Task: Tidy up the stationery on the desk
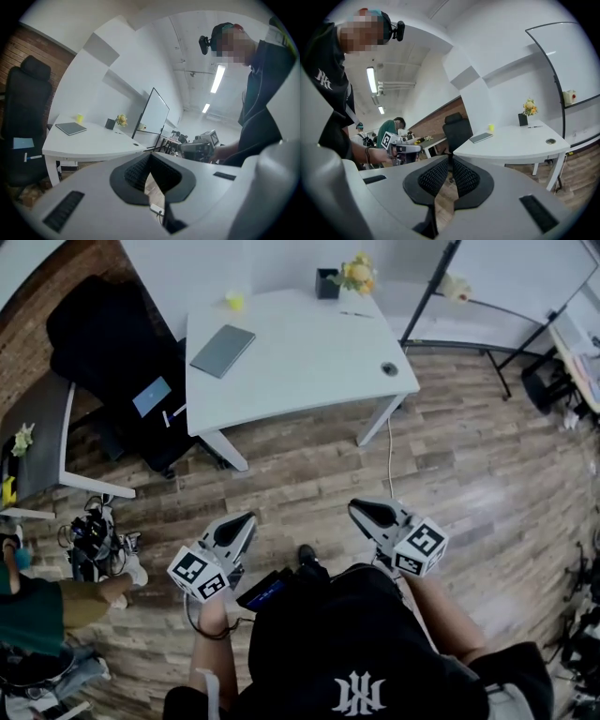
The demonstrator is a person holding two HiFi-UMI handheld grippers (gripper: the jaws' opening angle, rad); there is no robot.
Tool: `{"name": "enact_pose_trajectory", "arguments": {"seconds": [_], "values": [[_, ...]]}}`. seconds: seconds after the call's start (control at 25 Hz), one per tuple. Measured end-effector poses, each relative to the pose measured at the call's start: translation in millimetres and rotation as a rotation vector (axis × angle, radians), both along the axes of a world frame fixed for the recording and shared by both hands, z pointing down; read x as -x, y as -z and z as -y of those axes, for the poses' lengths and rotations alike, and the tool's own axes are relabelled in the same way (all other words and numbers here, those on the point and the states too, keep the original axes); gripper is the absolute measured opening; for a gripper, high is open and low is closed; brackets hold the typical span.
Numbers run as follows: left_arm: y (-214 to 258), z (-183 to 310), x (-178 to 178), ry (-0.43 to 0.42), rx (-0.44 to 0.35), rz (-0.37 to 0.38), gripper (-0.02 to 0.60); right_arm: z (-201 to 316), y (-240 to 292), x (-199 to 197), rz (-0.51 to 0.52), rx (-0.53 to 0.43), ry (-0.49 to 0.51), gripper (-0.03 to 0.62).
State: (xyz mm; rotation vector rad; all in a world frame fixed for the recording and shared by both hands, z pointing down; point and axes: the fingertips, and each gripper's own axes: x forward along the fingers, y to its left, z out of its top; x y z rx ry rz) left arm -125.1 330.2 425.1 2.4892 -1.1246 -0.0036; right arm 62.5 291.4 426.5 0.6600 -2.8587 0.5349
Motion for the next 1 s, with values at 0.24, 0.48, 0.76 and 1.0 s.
{"name": "enact_pose_trajectory", "arguments": {"seconds": [0.24,0.48,0.76,1.0], "values": [[-8.2,44.4,14.0,-0.030,-0.003,-0.026,0.000,39.8,-12.4,14.1,-0.004,0.024,-0.051,0.052],[-13.0,81.6,27.3,0.000,0.007,-0.031,0.000,89.5,-15.5,30.2,0.012,0.032,-0.028,0.052],[-6.6,151.3,51.2,0.056,0.038,0.031,0.000,174.2,-16.9,65.3,0.071,0.045,0.044,0.051],[15.0,221.9,68.6,0.106,0.058,0.093,0.000,252.7,-1.5,88.2,0.119,0.041,0.128,0.051]]}}
